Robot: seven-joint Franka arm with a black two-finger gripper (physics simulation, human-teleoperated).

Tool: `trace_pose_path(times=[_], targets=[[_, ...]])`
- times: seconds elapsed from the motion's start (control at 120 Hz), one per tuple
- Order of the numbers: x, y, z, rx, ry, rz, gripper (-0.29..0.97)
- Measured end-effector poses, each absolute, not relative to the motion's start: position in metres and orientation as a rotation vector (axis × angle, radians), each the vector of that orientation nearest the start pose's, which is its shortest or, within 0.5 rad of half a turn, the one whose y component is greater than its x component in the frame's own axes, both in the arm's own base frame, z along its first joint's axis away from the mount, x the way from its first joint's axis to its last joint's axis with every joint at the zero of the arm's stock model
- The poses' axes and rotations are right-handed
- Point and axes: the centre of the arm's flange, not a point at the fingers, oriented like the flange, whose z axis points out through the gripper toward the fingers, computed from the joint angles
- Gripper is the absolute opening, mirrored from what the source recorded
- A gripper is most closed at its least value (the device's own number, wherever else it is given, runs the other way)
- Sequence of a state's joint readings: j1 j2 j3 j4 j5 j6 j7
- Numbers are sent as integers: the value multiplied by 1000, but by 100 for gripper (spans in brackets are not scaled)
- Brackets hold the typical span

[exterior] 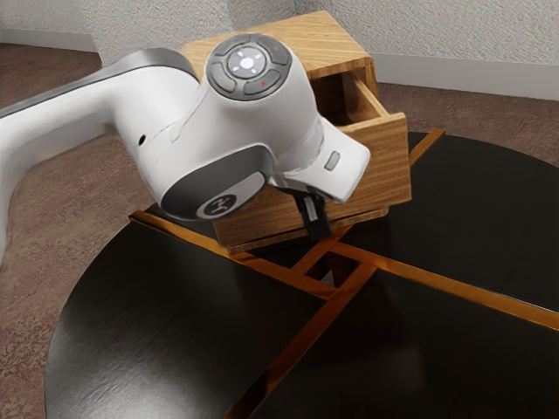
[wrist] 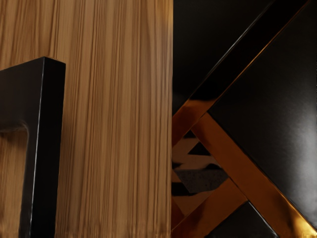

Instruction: Pull the drawer handle with one arm to open the drawer

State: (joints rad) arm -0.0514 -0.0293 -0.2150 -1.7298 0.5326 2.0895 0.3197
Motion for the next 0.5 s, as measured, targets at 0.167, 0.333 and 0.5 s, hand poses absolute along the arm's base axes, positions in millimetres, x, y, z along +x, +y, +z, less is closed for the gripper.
trace_pose_path(times=[0.167,0.333,0.5], targets=[[541,-155,630,-2360,987,-520,55],[523,-186,650,-2316,1006,-578,66],[496,-235,745,-2365,959,-737,67]])
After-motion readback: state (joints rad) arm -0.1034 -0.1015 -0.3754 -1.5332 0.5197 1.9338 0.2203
